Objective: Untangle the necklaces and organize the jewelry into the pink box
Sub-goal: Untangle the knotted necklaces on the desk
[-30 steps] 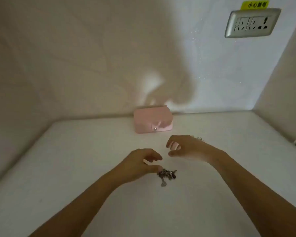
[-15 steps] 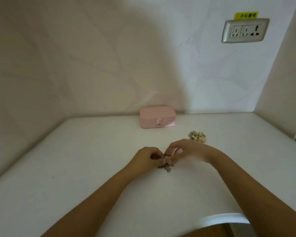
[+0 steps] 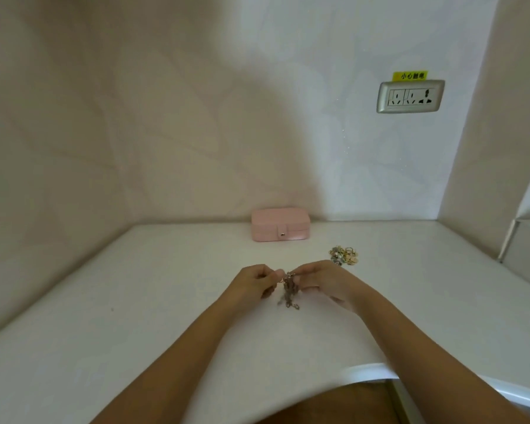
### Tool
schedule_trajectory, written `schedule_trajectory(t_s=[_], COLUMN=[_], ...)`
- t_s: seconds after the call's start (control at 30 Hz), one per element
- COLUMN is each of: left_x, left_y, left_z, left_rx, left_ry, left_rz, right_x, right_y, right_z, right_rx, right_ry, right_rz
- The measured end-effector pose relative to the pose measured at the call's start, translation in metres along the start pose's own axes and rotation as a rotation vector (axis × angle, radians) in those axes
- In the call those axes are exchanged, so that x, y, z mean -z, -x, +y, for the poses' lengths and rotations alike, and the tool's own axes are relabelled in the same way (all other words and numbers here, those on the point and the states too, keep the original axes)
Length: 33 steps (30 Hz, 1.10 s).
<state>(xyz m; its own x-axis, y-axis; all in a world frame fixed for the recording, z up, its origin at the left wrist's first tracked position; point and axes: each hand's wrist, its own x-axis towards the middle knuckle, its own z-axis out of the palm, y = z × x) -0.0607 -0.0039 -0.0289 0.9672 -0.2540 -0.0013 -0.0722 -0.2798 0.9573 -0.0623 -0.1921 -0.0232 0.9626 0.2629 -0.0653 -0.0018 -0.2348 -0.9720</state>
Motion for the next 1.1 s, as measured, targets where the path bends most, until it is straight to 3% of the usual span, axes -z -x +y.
schedule_trajectory(t_s=[0.2,0.37,0.7,0.83,1.1], left_x=[0.001,0.008,0.033,0.036,0.02], left_y=[-0.004,-0.008,-0.023,-0.025,-0.03], left_z=[0.001,0.002,-0.01,-0.01,-0.017], left_rx=[0.124,0.152,0.164,0.138,0.094], left_ry=[0.558,0.806,0.857,0.947,0.773], left_rz=[-0.063,-0.038,0.223,0.19,0.102], right_x=[0.001,0.0,-0.003,-0.003,-0.016], right_y=[-0.008,-0.025,-0.052,-0.067,-0.081], right_z=[-0.004,-0.003,-0.014,-0.012,-0.013], right_rx=[-0.06,-0.087,-0.138,-0.123,0.061], right_ry=[-0.317,-0.334,-0.307,-0.35,-0.244], right_rz=[-0.189,-0.227,-0.218,-0.284,-0.297])
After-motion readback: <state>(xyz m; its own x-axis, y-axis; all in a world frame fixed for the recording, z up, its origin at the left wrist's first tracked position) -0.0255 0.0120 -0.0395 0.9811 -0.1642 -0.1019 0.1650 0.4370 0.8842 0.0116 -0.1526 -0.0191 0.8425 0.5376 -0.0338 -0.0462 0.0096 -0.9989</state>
